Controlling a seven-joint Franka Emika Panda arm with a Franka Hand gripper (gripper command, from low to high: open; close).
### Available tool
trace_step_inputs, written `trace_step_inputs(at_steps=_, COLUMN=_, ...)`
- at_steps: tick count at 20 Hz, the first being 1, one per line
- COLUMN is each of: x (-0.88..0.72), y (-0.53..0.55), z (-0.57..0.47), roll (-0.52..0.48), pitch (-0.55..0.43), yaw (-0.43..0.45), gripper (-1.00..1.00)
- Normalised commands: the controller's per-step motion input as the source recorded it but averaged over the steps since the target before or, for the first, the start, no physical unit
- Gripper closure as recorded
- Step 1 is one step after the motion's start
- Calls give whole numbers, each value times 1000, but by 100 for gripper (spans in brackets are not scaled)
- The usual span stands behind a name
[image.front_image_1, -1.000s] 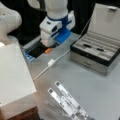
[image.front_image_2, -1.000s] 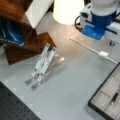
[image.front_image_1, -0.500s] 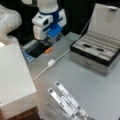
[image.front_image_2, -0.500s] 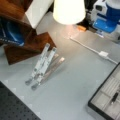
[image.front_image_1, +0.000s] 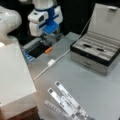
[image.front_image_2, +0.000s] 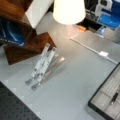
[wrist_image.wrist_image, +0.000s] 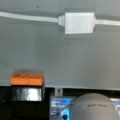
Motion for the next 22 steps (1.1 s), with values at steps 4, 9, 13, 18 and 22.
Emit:
trace_step_inputs(at_steps=4, x=-197, y=80, z=-84, roll=154, pitch=-3, yaw=-28, gripper=100)
trace_step_inputs(at_steps=9, x=-202, y=43, z=-133, roll=99, pitch=-24, yaw=-13, gripper=100)
trace_step_inputs(at_steps=13, x=-238, y=35, z=-171, roll=101, pitch=-64, yaw=11, gripper=100)
trace_step_inputs(at_steps=18, x=-289, y=35, z=-183, roll=108, pitch=-102, yaw=27, gripper=100)
trace_step_inputs(at_steps=22, x=-376, y=48, z=-228, roll=133, pitch=-139, yaw=38, gripper=100)
